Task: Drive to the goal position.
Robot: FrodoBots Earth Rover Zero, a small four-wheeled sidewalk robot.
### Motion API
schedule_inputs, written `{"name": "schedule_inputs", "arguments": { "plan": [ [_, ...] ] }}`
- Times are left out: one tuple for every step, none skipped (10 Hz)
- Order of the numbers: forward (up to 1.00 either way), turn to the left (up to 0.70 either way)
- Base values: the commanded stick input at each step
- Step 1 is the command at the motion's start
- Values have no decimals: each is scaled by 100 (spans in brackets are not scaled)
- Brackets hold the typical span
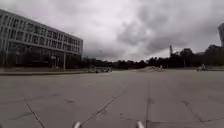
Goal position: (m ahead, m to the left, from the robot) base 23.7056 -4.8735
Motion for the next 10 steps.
{"name": "schedule_inputs", "arguments": {
  "plan": [
    [100,-40],
    [100,-40],
    [100,-40],
    [100,-40],
    [100,-40],
    [100,-40],
    [100,-40],
    [100,-40],
    [100,-40],
    [100,-40]
  ]
}}
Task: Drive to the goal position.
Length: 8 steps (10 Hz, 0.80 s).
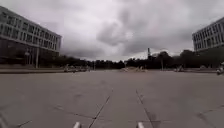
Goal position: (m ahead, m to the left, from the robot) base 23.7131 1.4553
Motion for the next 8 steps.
{"name": "schedule_inputs", "arguments": {
  "plan": [
    [100,-40],
    [100,-40],
    [100,-40],
    [100,-39],
    [100,0],
    [100,0],
    [100,0],
    [100,0]
  ]
}}
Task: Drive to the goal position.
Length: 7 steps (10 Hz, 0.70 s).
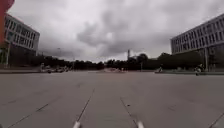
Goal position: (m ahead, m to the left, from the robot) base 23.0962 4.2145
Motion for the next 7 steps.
{"name": "schedule_inputs", "arguments": {
  "plan": [
    [100,0],
    [99,0],
    [99,0],
    [99,0],
    [99,0],
    [99,0],
    [99,0]
  ]
}}
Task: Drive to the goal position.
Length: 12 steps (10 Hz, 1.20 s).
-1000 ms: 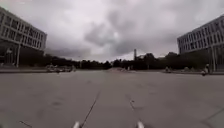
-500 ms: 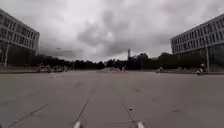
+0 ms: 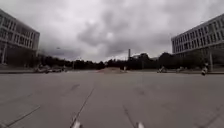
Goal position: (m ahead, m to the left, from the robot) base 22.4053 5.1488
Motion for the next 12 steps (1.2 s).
{"name": "schedule_inputs", "arguments": {
  "plan": [
    [98,0],
    [98,0],
    [98,0],
    [98,0],
    [98,0],
    [98,0],
    [98,0],
    [98,0],
    [98,0],
    [98,0],
    [98,0],
    [98,0]
  ]
}}
